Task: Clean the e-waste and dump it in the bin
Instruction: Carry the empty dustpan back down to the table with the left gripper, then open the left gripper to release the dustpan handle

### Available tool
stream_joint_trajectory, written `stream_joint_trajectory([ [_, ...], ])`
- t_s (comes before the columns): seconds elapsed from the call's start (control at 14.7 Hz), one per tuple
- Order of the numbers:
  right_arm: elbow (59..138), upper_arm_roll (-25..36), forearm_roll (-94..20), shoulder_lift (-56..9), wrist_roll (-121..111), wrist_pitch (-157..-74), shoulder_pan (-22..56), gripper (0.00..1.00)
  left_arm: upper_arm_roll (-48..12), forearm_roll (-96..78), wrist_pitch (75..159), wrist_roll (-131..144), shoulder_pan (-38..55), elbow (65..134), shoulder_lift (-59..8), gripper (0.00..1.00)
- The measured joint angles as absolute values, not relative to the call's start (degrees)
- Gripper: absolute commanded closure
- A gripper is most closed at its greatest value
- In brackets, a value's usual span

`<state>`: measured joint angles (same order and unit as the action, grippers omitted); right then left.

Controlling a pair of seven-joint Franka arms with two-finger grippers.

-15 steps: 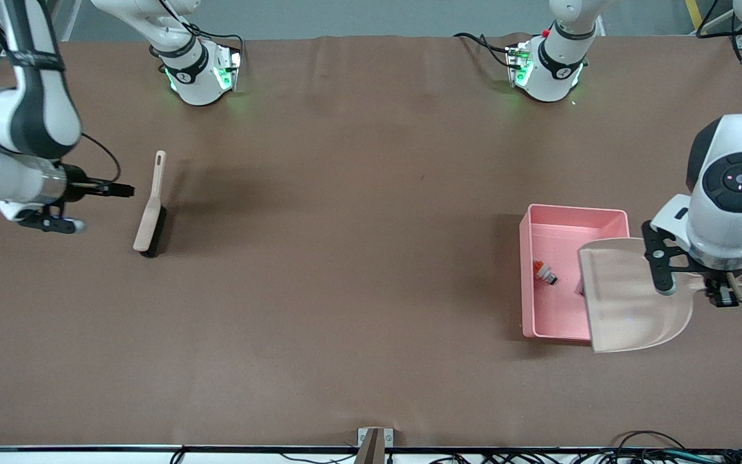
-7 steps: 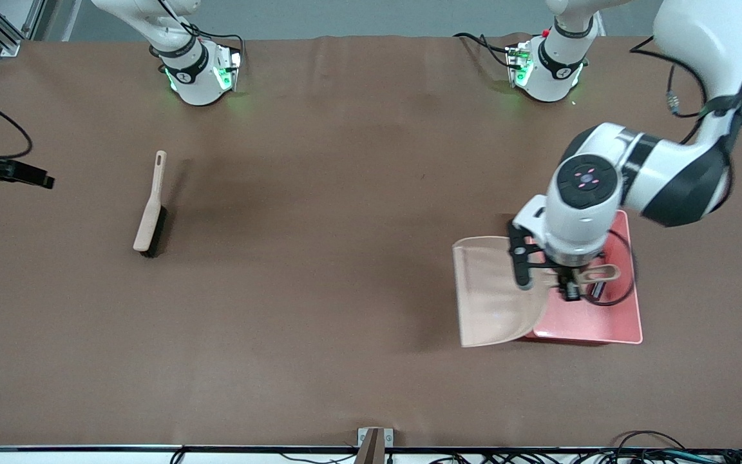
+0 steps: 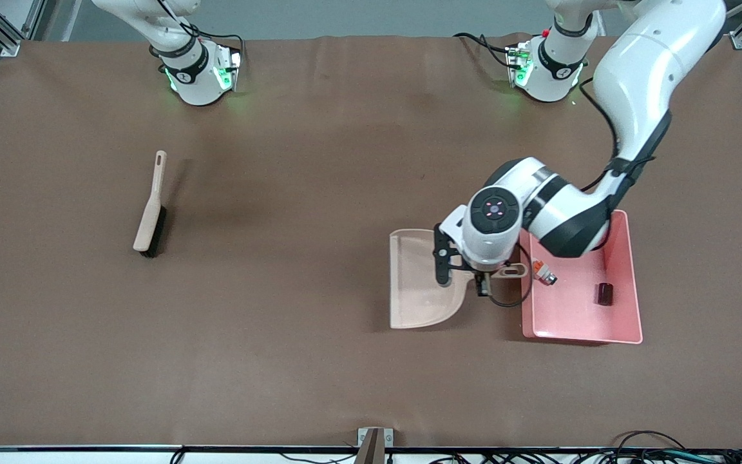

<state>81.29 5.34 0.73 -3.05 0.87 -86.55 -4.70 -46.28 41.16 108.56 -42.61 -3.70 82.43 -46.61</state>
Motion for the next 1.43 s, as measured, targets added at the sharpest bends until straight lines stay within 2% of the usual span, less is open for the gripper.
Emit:
stream_joint_trajectory([
  [0.27,81.86,4.75,0.72,-3.53,2.11,-86.9,-2.34,0.0,-45.52,41.26,109.11,-42.85,-1.36,82.27,-49.13,0.97],
  [0.61,86.08,4.77,0.72,-1.52,2.31,-91.16,-1.83,0.0,-40.71,41.27,111.28,-42.6,3.03,82.08,-49.45,0.98],
  [1.43,86.66,4.72,0.79,-0.43,2.29,-90.95,-0.34,0.0,-40.05,43.54,111.37,-38.14,4.52,82.2,-49.93,0.95],
])
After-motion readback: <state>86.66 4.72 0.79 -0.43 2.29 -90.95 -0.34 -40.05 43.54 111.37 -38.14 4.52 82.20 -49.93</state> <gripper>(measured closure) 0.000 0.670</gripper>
